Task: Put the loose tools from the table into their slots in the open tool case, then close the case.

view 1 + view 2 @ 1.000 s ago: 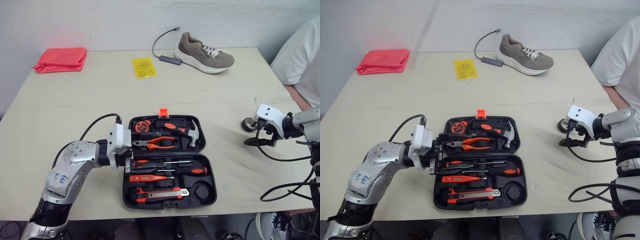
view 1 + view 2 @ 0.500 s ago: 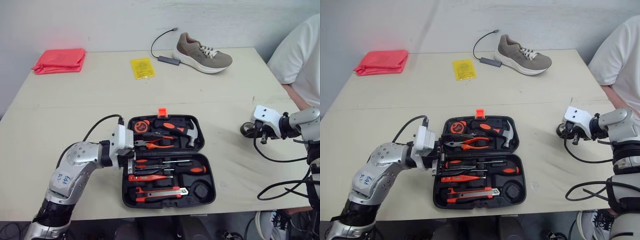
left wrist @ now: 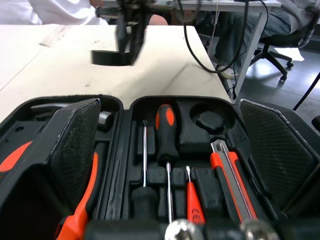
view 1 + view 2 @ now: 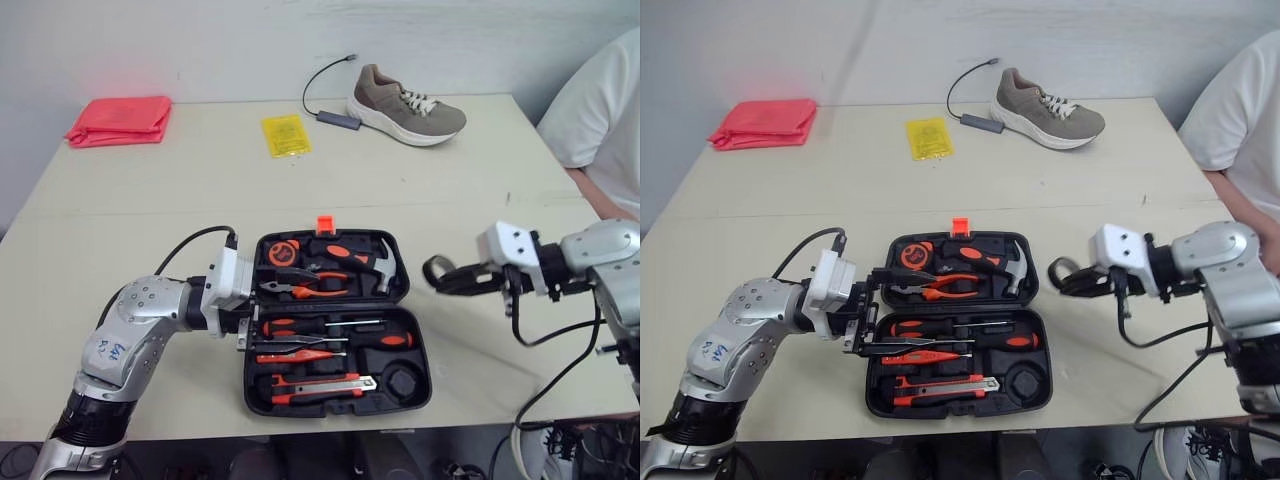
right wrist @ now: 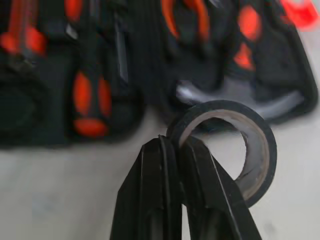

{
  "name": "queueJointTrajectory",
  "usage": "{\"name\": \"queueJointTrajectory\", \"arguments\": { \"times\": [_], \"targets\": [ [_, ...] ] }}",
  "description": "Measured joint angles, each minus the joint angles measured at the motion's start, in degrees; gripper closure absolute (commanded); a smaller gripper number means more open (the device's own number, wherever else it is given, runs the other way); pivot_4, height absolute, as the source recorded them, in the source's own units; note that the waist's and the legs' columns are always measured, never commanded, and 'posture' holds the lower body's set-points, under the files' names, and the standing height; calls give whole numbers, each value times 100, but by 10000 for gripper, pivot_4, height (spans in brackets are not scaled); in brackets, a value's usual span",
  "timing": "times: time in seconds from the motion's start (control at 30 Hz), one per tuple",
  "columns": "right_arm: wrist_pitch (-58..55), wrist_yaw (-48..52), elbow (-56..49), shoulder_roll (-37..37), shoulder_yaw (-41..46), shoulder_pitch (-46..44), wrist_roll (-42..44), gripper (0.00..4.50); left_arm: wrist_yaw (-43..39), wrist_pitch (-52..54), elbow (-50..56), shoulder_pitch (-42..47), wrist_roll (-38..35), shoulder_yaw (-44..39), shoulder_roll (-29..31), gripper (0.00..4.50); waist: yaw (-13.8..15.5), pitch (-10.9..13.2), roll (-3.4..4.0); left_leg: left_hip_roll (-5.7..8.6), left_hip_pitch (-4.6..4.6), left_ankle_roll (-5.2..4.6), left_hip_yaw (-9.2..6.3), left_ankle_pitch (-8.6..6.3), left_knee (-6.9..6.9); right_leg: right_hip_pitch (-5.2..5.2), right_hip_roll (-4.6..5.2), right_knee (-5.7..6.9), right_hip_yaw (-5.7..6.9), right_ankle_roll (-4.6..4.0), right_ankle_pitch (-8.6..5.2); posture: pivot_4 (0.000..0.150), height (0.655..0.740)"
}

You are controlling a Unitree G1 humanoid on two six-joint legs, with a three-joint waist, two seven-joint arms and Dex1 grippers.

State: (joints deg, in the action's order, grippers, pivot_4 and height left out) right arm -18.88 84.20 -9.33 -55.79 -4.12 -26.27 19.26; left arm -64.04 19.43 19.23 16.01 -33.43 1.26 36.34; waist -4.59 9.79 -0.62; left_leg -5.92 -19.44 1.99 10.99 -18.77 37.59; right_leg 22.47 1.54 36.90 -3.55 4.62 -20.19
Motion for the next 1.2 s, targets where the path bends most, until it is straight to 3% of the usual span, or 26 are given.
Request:
{"name": "queueJointTrajectory", "arguments": {
  "times": [0.17,0.37,0.73,1.2],
  "targets": [
    [-781,-173,-1705,-11,-228,522,514,44191,-15,-137,-9,49,90,75,-35,0,8,6,-23,3,-14,-1,-14,0,7,0,1,-3,10,0,0,1500,7400],
    [-1137,-424,-2415,-214,-398,885,545,44191,-125,-143,-6,57,153,188,-23,0,6,11,-40,3,-19,-2,-20,0,8,1,1,-5,13,-3,-1,1500,7400],
    [-1453,-671,-2773,-669,-953,1347,231,44191,-13,-16,205,-178,189,309,-24,0,0,12,-54,2,-22,-3,-25,-1,10,2,2,-5,14,-5,-3,1500,7400],
    [-1407,-745,-2426,-843,-1477,1058,-362,44191,155,185,483,-347,170,321,11,0,23,-1,-83,6,-23,-8,-30,-2,12,-2,10,-11,18,-7,-4,1500,7400]
  ]
}}
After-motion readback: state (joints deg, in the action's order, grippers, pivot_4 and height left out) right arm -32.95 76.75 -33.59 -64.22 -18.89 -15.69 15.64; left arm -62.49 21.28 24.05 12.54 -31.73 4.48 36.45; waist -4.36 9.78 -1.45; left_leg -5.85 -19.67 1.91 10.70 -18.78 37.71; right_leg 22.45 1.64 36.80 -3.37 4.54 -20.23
